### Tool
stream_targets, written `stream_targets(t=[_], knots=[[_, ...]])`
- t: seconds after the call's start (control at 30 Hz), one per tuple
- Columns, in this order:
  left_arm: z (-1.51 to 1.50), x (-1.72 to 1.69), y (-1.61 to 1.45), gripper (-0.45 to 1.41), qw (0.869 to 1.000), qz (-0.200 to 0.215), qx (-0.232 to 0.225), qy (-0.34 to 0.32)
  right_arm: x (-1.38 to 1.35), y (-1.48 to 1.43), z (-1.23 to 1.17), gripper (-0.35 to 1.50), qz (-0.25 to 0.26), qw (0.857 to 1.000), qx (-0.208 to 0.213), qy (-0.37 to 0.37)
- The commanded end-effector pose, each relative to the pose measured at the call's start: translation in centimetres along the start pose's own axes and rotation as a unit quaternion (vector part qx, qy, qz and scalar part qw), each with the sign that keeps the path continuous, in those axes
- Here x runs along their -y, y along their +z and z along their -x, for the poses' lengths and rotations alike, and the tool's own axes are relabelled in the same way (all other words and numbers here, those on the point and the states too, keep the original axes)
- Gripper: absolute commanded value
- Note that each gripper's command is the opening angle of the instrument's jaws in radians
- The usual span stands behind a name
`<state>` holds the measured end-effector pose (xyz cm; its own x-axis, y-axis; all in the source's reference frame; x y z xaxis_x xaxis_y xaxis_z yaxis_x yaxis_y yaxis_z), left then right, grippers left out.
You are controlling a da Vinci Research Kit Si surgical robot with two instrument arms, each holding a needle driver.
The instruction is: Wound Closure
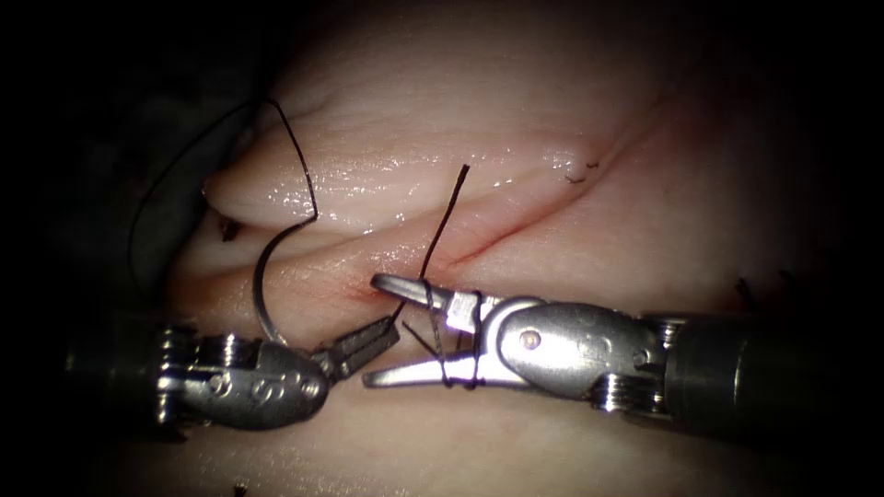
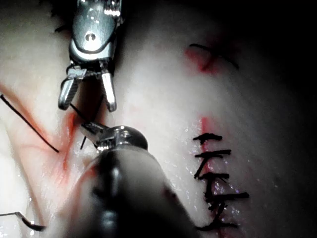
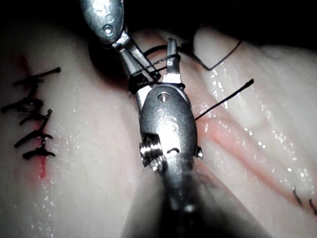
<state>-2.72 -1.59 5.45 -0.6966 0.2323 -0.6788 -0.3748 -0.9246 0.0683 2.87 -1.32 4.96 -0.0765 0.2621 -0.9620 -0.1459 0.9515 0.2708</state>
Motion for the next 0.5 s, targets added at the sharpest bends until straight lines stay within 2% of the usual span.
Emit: stream_targets(t=[0.03, 0.3, 0.5], knots=[[0.02, -0.09, 0.04, -0.45, 1.0, 0.002, 0.001, 0.001, 0.0, 0.05, 0.08, 0.86, 0.003, 1.0, 0.001, 0.0], [0.16, -0.41, 0.04, -0.45, 1.0, 0.013, 0.023, 0.012, -0.08, 0.01, 0.13, 0.83, 0.031, 0.999, -0.003, 0.003], [0.15, -0.44, 0.1, -0.45, 0.999, 0.013, 0.026, 0.012, -0.07, 0.09, 0.23, 0.81, 0.05, 0.999, 0.002, 0.021]])
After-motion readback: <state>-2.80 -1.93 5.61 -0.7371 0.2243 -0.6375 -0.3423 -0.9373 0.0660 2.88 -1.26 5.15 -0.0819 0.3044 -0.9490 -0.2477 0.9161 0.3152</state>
